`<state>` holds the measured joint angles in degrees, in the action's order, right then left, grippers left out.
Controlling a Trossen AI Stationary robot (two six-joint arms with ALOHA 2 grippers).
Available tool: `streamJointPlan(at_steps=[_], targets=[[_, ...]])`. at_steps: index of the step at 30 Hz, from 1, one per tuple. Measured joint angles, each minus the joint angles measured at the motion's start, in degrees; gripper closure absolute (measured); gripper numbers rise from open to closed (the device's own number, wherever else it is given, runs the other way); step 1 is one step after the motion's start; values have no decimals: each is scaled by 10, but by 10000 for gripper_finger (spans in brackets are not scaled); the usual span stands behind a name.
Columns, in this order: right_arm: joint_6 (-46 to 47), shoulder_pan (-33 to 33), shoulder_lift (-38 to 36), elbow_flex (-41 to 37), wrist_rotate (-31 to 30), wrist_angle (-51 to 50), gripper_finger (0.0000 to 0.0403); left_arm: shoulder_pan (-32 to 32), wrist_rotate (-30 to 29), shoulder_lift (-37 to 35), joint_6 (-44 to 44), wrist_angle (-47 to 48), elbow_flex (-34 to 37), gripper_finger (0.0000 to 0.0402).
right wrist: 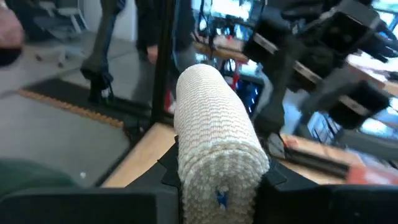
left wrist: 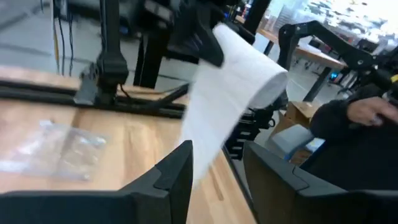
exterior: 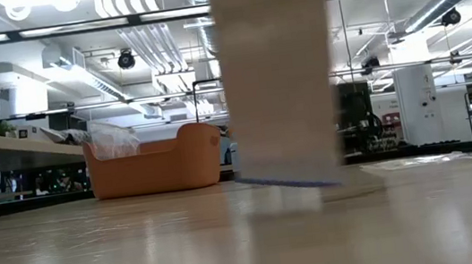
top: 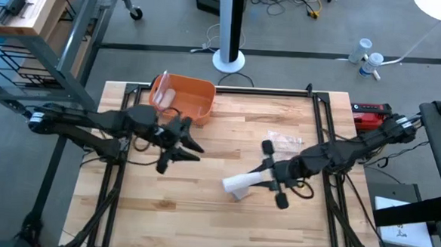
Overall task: Roll bandage
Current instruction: Roll the white bandage
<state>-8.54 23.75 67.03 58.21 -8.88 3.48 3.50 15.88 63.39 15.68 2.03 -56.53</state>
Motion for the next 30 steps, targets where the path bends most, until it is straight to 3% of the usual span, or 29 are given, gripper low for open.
streamJointPlan(at_steps=[4, 8, 11, 14, 22, 27, 30], targets=[[46, -3, 51, 53, 50, 40, 318, -13, -19, -62, -48, 39, 0, 282], [146, -20, 77, 90, 62, 67, 318, -19, -100, -127, -97, 94, 0, 290], [215, -46, 88, 91, 59, 81, 318, -19, -161, -167, -120, 137, 0, 292], [253, -77, 104, 72, 59, 81, 318, -19, -180, -192, -125, 173, 0, 290], [239, -172, 174, -5, 63, 125, 318, -32, -182, -184, -154, 152, 64, 287], [179, -228, 197, -31, 93, 166, 318, -92, -183, -170, -158, 71, 151, 277], [103, -258, 196, -37, 110, 167, 318, -136, -151, -165, -175, 0, 198, 263]])
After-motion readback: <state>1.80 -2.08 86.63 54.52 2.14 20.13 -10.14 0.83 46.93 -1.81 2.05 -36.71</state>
